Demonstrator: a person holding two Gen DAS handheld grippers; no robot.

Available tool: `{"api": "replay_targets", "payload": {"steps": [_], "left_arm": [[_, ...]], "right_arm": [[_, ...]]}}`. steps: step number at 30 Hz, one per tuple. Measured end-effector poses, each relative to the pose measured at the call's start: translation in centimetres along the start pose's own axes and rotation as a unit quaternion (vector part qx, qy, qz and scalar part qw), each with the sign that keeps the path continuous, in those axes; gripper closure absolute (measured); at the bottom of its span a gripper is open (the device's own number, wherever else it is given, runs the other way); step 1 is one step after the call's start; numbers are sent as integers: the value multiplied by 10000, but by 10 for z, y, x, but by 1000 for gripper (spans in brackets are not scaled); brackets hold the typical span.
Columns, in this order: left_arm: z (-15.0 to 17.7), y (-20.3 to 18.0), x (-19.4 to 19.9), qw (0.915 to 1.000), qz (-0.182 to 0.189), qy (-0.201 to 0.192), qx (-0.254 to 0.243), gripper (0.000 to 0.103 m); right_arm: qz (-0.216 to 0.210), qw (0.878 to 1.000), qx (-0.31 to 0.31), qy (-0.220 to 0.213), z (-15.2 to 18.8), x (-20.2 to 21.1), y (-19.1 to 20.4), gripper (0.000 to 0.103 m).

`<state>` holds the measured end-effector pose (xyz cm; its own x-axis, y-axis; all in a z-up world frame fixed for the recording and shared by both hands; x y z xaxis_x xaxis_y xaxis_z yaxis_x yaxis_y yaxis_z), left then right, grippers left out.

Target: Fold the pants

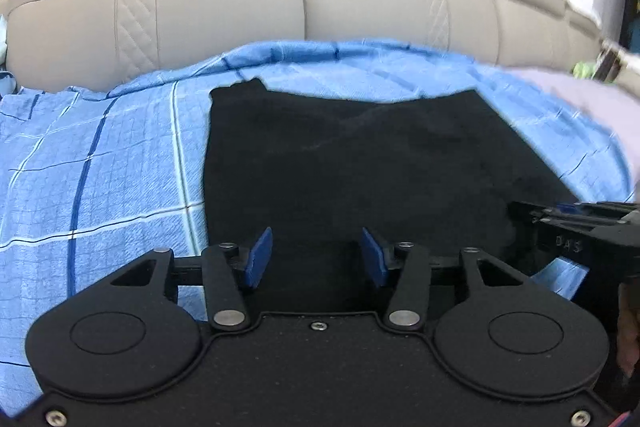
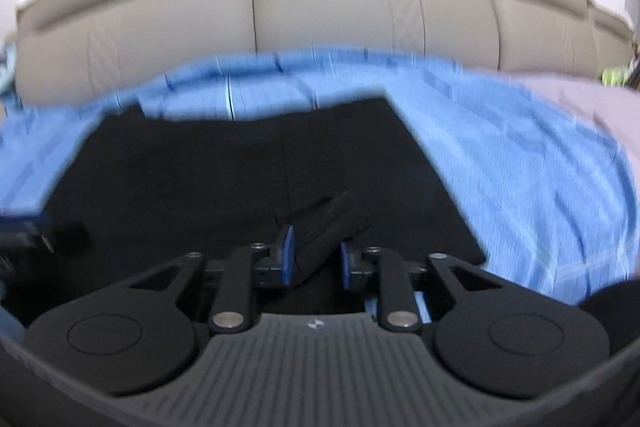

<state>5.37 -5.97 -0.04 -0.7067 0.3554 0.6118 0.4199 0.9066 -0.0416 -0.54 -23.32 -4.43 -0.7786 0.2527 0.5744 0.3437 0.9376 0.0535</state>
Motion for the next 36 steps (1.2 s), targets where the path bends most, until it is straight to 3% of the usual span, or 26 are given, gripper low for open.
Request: {"api": "replay_targets", "payload": {"steps": [1,3,5,8,11,13,16,19,20,23,26,28,29,30,31,33,36], "left_arm": [[2,0,-3,9999,-70,77,-59,56],[6,0,-8,9994,-169,202,-237,56],[9,-1,-8,9991,-168,187,-345,55],[11,0,-8,9992,-120,201,-335,55],[11,3,-8,9993,-43,207,-305,55],[12,4,-7,9994,-5,211,-265,55],[13,7,-7,9995,50,206,-242,55],[14,9,-8,9996,94,187,-193,55],[14,9,-8,9996,104,189,-178,55],[5,12,-4,9996,93,270,-77,56],[-25,20,10,9991,384,-151,39,56],[-51,24,13,9978,455,-485,10,54],[-61,24,10,9972,438,-607,-55,54],[-69,23,5,9967,370,-703,-155,54],[-74,21,-3,9965,281,-745,-265,54],[-78,19,-26,9974,107,-594,-391,57],[-64,19,-62,9988,-121,-125,-451,59]], "right_arm": [[-10,10000,-40,-50,0,-1,-2,54],[-184,9995,-196,-147,-6,2,-6,37],[-420,9972,-458,-426,-11,9,-17,30],[-448,9949,-515,-747,-27,7,-30,21],[-887,9927,-380,-730,-47,-14,-36,15],[-1384,9878,-515,-496,-61,-39,-40,15],[-1790,9813,-683,-207,-77,-80,-43,14],[-1802,9814,-662,88,-80,-114,-43,15],[-1828,9815,-568,25,-81,-114,-41,21],[-1896,9816,-223,93,-74,-98,-32,54],[-1828,9832,12,-10,-60,-77,-29,62],[-1863,9825,2,-73,-54,-61,-29,62],[-1857,9825,22,-127,-51,-55,-30,57],[-1829,9829,44,-195,-48,-48,-31,43],[-1748,9843,67,-225,-46,-43,-31,38],[-1548,9876,186,-197,-40,-39,-30,27],[-1503,9885,152,-14,-26,-35,-33,26]]}}
Point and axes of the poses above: each gripper's, at about its wrist camera, not at the fingertips, and x roughly against the way its jaws point, y to its left, z to its underside, the point moved 4 cm from there along -x, roughly the way its jaws point, and after that the axes turned 5 degrees about z, right-handed, at the moved point
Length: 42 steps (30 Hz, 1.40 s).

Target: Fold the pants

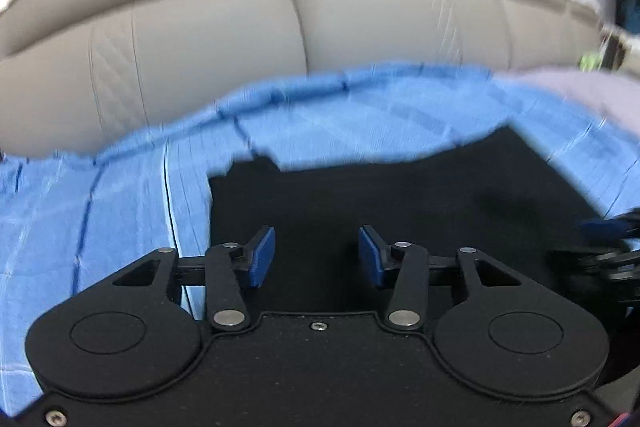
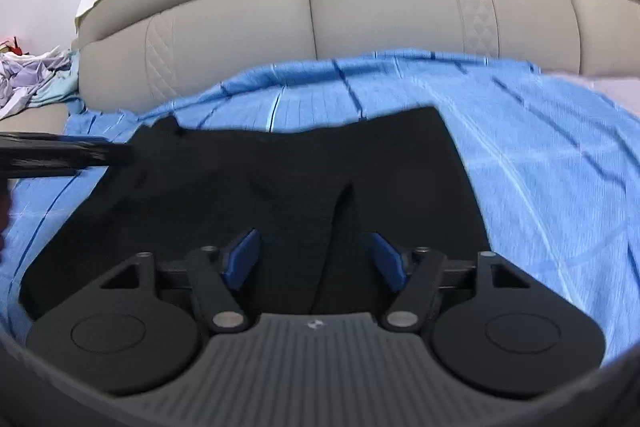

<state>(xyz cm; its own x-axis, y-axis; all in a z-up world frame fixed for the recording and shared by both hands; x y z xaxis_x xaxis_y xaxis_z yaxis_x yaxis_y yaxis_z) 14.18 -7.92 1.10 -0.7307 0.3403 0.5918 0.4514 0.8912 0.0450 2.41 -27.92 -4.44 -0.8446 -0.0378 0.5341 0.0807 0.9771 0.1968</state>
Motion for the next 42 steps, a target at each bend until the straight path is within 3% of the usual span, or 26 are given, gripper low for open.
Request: {"api": "replay_targets", "payload": {"steps": [2,7,13,16,19,22,24,29,32,33,35,37,39,42], "left_arm": [[15,1,-10,9998,-120,116,63,59],[27,17,-3,9990,56,-25,444,57],[32,15,2,9990,-10,-197,412,56],[35,15,2,9986,-7,-289,439,56],[38,16,4,9983,25,-396,417,55],[40,16,4,9982,40,-441,394,55],[40,16,5,9982,34,-451,399,55],[41,16,5,9979,6,-471,442,55],[37,15,6,9975,-117,-334,615,55],[33,15,7,9971,-144,-244,702,56],[24,14,11,9960,-124,-212,856,61],[12,10,18,9955,-150,-449,818,63],[-3,1,22,9951,-166,-723,649,63],[-13,-12,14,9960,-148,-778,416,63]], "right_arm": [[-178,9995,-217,125,9,4,-1,25],[-641,9964,-523,173,25,9,2,23],[-1105,9920,-603,63,7,-19,4,24],[-1485,9836,-1027,57,-1,-29,1,26],[-1813,9720,-1485,170,4,-26,-6,36],[-1909,9626,-1902,287,13,-23,-18,52],[-1801,9617,-2036,347,14,-23,-23,63],[-1628,9738,-1544,365,5,-31,-5,62],[-1326,9774,-1589,427,3,-34,3,80],[-1173,9792,-1608,402,1,-31,4,82],[-837,9881,-1279,190,-9,-22,13,83],[-413,9964,-722,-158,-28,-11,22,83],[-61,9983,-247,-534,-54,-2,28,83],[349,9955,199,-857,-86,-2,26,82]]}}
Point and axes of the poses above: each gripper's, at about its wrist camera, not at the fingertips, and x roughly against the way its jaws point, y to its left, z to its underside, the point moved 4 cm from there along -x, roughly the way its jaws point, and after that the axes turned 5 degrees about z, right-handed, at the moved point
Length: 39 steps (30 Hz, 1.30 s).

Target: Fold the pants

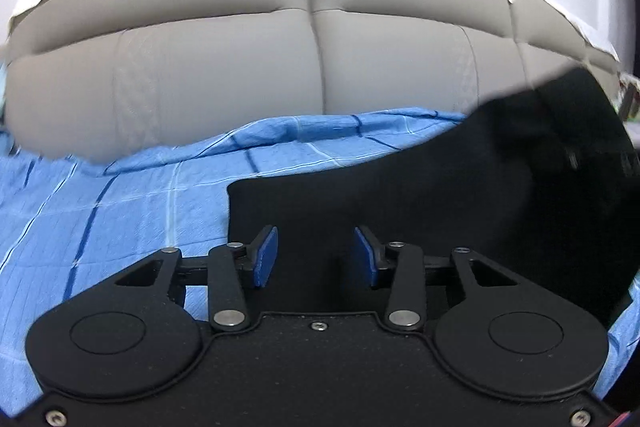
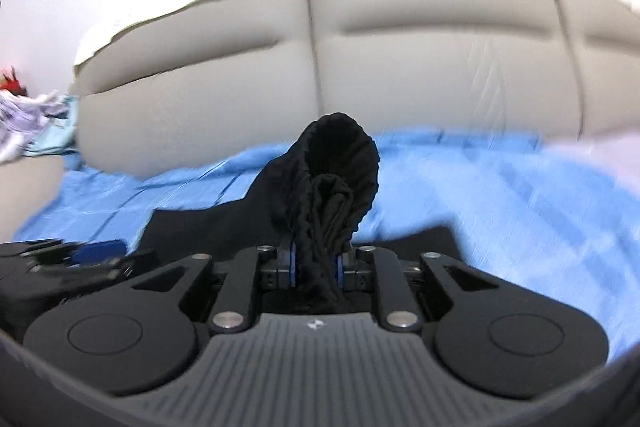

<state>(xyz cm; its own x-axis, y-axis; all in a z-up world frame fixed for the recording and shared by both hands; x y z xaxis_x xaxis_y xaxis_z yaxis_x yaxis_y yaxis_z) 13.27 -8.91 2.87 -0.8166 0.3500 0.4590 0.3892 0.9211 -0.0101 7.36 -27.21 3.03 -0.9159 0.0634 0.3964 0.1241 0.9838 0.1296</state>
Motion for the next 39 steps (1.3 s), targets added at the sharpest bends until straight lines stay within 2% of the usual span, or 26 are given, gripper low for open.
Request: {"api": "replay_targets", "payload": {"steps": [2,4,6,8,9,11,15,21,23,25,28,31,32,33,34,35,36,37,39], "left_arm": [[8,-5,-17,9997,-15,244,-22,63],[21,-6,-31,9983,-166,560,-8,61],[28,-5,-31,9991,-227,348,-34,59],[28,-6,-29,9991,-210,355,-94,58],[29,-6,-29,9990,-206,366,-117,57],[28,-4,-30,9988,-204,419,-122,56],[25,-2,-28,9978,-281,577,-149,53],[30,-2,-19,9968,-374,652,-253,52],[33,-1,-15,9961,-404,729,-275,52],[35,0,-9,9959,-371,795,-232,52],[30,11,1,9955,-78,943,70,53],[10,36,4,9935,93,984,559,53],[2,45,2,9923,94,1020,702,53],[-4,51,-2,9908,113,1090,794,52],[-9,56,-7,9889,200,1212,833,51],[-13,58,-14,9871,312,1329,842,51],[-14,59,-20,9858,353,1410,845,51],[-14,58,-29,9844,363,1532,784,51],[-11,55,-46,9830,208,1697,668,52]], "right_arm": [[126,9999,-19,35,-7,-12,-11,82],[219,9993,-107,282,0,-27,-24,81],[339,9970,-230,652,16,-46,-39,80],[420,9933,-357,1012,34,-60,-49,77],[395,9929,-374,1054,40,-60,-52,71],[488,9932,-309,1015,44,-58,-55,52],[726,9929,-326,881,40,-47,-63,23],[1361,9896,-67,470,42,-15,-70,15],[1550,9877,-12,219,43,-1,-67,15],[1525,9883,-40,59,44,10,-55,15],[997,9950,-72,-15,53,17,-21,15],[334,9991,261,54,68,15,30,15],[173,9991,393,69,72,14,46,18],[-45,9986,522,117,78,11,64,29],[-261,9979,557,178,83,8,80,35],[-413,9974,524,257,87,5,91,45],[-598,9962,499,390,92,1,103,50],[-665,9953,537,453,98,-3,113,50],[-538,9953,739,318,106,-2,123,51]]}}
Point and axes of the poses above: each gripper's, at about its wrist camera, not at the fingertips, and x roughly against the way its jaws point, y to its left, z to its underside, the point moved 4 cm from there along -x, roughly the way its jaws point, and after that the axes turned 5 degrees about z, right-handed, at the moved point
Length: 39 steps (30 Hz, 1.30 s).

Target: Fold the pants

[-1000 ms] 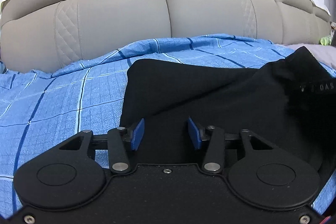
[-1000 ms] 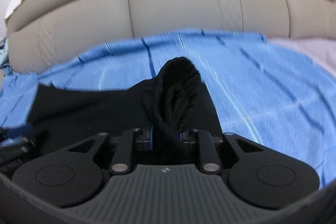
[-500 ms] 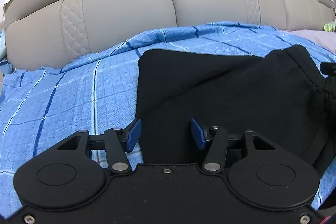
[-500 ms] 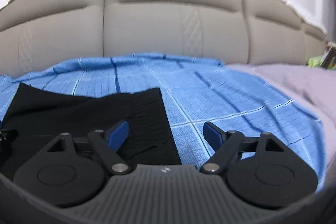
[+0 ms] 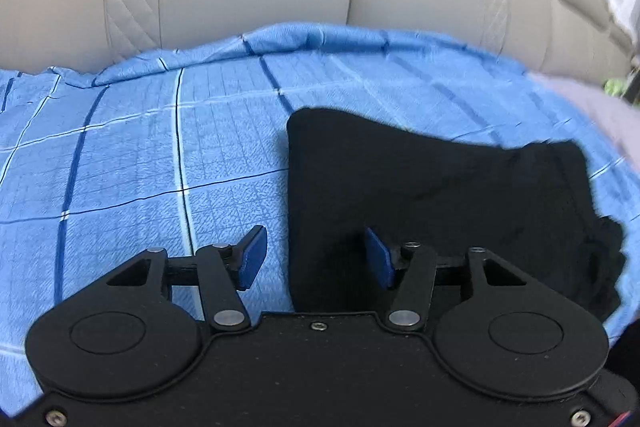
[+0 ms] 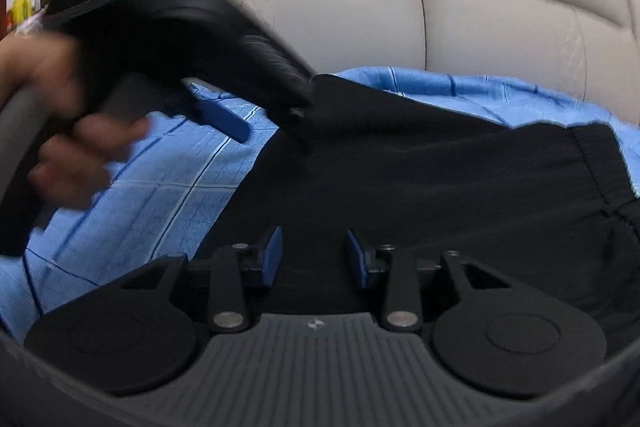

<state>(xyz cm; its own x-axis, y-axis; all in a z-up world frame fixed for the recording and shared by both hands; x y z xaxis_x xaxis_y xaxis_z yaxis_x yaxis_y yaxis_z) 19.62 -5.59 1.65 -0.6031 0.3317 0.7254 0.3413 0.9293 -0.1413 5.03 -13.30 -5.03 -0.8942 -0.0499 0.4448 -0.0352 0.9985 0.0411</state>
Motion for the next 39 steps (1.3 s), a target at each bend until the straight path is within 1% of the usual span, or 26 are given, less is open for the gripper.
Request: {"api": "replay_targets", "payload": {"steps": [1,2,3,4,7,12,13,14,16,17,18,19,20,21,22,23,25,26,27,29,30,31,32,34,37,39], "left_arm": [[-1,-1,-9,10000,-64,57,-4,51],[-5,-1,-15,10000,-37,-50,70,52],[-9,-1,-19,9998,10,-150,137,59],[-14,-2,-24,9996,66,-148,210,63],[-29,-5,-34,9992,54,-261,305,69],[-49,-2,-56,9982,-233,-374,402,72],[-52,0,-60,9978,-308,-368,452,75],[-54,2,-64,9974,-416,-368,467,75],[-59,4,-69,9968,-523,-375,473,75],[-60,4,-69,9968,-533,-352,481,75],[-61,3,-66,9969,-528,-349,469,74],[-61,3,-63,9969,-527,-367,450,72],[-60,2,-57,9969,-516,-422,426,72],[-58,1,-52,9968,-508,-469,401,71],[-56,0,-45,9968,-483,-521,371,69],[-53,-1,-38,9968,-449,-563,356,68],[-45,-3,-23,9967,-355,-634,361,63],[-40,-3,-15,9968,-279,-656,370,63],[-34,-4,-7,9969,-214,-660,379,62],[-23,-6,2,9979,-83,-559,324,61],[-18,-5,4,9983,-26,-512,294,61],[-14,-6,5,9986,36,-452,266,61],[-10,-7,4,9989,117,-377,245,60],[-6,-6,0,9992,156,-289,231,60],[-2,-4,-8,9994,120,-186,277,58],[-1,-1,-14,9988,219,-171,415,56]], "right_arm": [[11,10000,61,-16,1,1,2,51],[-27,10000,55,-3,2,2,2,51],[-65,10000,31,12,3,4,2,51],[-95,10000,27,12,5,5,1,51],[-124,9999,92,-4,10,10,1,51],[-146,9999,50,-10,15,16,-1,51],[-163,9999,20,9,16,17,-2,51],[-188,9998,-21,45,16,19,-4,49],[-379,9988,-160,248,14,24,-10,45],[-580,9973,-198,413,11,26,-13,38],[-958,9931,-259,630,6,29,-20,32],[-1194,9895,-419,692,1,34,-26,31],[-1259,9883,-642,570,-6,42,-38,30],[-1146,9896,-780,391,-13,48,-52,27],[-899,9925,-802,219,-21,51,-66,24],[-583,9953,-771,64,-27,53,-80,21],[280,9969,-714,-156,-37,49,-115,20],[779,9939,-763,-145,-40,44,-136,20],[1128,9902,-814,-132,-40,40,-153,20],[1550,9837,-905,-62,-39,28,-186,20],[1562,9830,-967,15,-38,20,-199,20],[1452,9842,-1010,108,-38,12,-208,20],[1267,9860,-1063,197,-40,3,-217,20],[936,9872,-1243,347,-42,-13,-233,20],[661,9874,-1333,532,-41,-30,-249,20],[409,9874,-1412,582,-42,-37,-252,19]]}}
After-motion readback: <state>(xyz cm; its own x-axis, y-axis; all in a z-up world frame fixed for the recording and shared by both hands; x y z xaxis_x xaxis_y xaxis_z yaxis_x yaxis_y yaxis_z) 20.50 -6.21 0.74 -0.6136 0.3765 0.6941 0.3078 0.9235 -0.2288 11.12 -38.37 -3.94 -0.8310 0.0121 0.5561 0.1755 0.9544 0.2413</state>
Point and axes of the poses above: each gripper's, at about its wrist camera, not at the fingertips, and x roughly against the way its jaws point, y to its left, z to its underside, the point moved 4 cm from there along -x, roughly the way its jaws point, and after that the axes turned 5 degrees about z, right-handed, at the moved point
